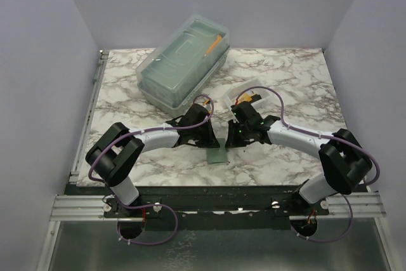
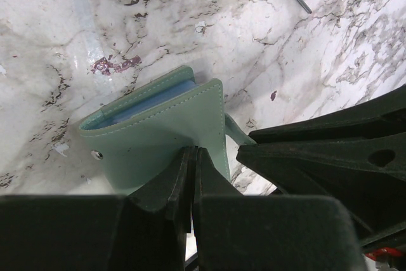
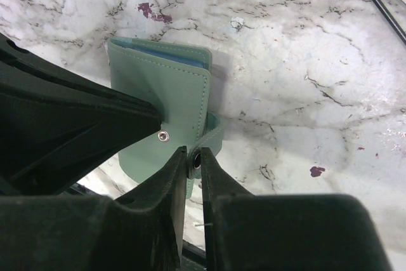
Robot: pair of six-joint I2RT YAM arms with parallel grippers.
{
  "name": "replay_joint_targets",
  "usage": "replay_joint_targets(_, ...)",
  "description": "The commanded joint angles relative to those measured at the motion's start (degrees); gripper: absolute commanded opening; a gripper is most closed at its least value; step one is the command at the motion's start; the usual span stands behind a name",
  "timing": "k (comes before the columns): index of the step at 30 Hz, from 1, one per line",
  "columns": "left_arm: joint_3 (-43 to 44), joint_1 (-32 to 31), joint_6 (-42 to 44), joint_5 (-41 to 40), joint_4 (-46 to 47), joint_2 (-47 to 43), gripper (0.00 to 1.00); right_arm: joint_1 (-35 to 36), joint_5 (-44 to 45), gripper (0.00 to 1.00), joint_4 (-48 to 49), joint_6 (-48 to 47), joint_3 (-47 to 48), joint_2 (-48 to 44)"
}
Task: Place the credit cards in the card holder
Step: Close the card holder at the center of the board.
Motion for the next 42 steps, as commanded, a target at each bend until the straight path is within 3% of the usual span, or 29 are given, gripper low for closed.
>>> replay_joint_targets(1,-1.2,-0.4,1.4,-1.8,-3.2,1.0,0.02,0.5,0.3,0.13,-0.8,-0.2,0.0,-0.2)
replay_joint_targets(6,-1.3,-0.4,1.4,-1.8,-3.2,1.0,0.02,0.5,-1.5,0.01,0.6,1.0,-1.1,-1.9)
replay_joint_targets(20,-1.8,-0.4,1.0,-1.2,-2.6,1.1,0.02,0.4,-8.8,0.00,6.4,1.7,-1.7,-0.2)
replay_joint_targets(35,-2.1,-0.4,1.0,-1.1,-2.5,0.6,0.02,0.4,-8.3,0.06,10.2,2.9,-2.3,4.1)
replay_joint_targets(42,-2.0,-0.4,1.3,-1.1,-2.5,0.6,0.01,0.4,-8.5,0.19,9.5,3.0,-2.6,3.9)
